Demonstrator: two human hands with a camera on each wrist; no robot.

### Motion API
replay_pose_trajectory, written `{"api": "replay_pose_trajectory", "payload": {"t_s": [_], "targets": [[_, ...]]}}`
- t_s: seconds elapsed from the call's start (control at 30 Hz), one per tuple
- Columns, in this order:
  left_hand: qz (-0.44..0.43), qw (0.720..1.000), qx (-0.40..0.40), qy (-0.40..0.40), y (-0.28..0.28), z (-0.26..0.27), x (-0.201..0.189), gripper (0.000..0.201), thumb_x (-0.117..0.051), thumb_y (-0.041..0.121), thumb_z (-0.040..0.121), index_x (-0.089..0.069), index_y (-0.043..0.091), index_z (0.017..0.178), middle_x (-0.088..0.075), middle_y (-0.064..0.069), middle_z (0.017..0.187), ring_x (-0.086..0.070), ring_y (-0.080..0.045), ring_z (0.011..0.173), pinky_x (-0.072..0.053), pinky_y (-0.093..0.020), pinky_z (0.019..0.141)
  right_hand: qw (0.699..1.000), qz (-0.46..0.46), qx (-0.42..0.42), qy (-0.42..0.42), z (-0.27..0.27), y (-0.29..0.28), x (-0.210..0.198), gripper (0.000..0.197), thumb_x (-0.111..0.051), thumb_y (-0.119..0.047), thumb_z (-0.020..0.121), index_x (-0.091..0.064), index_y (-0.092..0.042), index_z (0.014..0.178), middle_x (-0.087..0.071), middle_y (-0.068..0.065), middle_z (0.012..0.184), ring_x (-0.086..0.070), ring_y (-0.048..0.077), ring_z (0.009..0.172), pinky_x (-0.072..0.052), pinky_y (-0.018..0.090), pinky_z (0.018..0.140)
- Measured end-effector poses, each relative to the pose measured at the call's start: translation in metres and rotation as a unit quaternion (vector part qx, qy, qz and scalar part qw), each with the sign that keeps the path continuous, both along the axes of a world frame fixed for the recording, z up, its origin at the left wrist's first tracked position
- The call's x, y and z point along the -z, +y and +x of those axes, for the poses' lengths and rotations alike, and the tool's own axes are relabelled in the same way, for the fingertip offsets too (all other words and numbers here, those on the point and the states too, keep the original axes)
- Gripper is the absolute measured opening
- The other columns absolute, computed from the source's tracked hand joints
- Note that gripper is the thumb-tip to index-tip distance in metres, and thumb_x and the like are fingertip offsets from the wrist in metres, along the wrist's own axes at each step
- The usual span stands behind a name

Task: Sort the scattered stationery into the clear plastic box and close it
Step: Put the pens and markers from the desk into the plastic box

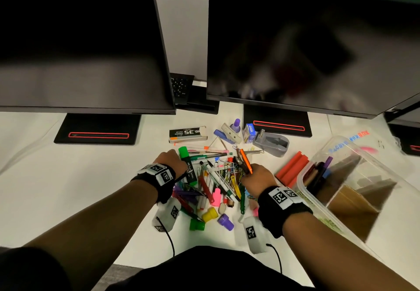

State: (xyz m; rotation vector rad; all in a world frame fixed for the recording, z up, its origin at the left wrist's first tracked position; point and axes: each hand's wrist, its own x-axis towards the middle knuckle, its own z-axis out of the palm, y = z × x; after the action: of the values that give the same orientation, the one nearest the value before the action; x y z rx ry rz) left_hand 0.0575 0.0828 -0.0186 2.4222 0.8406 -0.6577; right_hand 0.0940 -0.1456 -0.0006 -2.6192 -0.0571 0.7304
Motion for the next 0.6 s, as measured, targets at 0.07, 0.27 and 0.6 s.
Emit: {"api": "replay_pose_trajectory", "payload": {"t_s": [0.07, 0.27, 0.6], "targets": [[0.003, 0.999, 0.043, 0.030, -0.003, -0.002, 0.001, 0.013, -0.052, 0.028, 0.081, -0.051, 0.015, 0.079, -0.056, -0.003, 0.078, -0.053, -0.020, 0.068, -0.039, -0.026, 0.057, 0.998, 0.017, -0.050, 0.021, -0.009, 0.005, 0.001, 0.016, -0.060, -0.022, 0.082, -0.058, -0.013, 0.095, -0.063, 0.010, 0.093, -0.060, 0.026, 0.089, -0.037, 0.022, 0.070], [0.046, 0.982, 0.174, 0.064, -0.004, -0.009, -0.003, 0.033, -0.058, 0.043, 0.075, -0.059, 0.013, 0.089, -0.050, 0.000, 0.070, -0.056, -0.021, 0.070, -0.045, -0.029, 0.062, 0.990, -0.003, -0.135, 0.031, -0.018, 0.010, 0.007, 0.040, -0.069, -0.027, 0.080, -0.055, -0.014, 0.115, -0.066, 0.008, 0.111, -0.062, 0.024, 0.102, -0.044, 0.023, 0.078], [0.021, 0.996, 0.088, -0.010, 0.002, -0.001, 0.002, 0.034, -0.037, 0.030, 0.098, -0.048, 0.005, 0.119, -0.060, -0.016, 0.116, -0.057, -0.032, 0.105, -0.042, -0.032, 0.080, 0.990, -0.008, -0.142, 0.018, -0.016, 0.004, -0.004, 0.031, -0.058, -0.018, 0.086, -0.055, -0.012, 0.117, -0.064, 0.011, 0.115, -0.061, 0.026, 0.106, -0.045, 0.024, 0.081]]}}
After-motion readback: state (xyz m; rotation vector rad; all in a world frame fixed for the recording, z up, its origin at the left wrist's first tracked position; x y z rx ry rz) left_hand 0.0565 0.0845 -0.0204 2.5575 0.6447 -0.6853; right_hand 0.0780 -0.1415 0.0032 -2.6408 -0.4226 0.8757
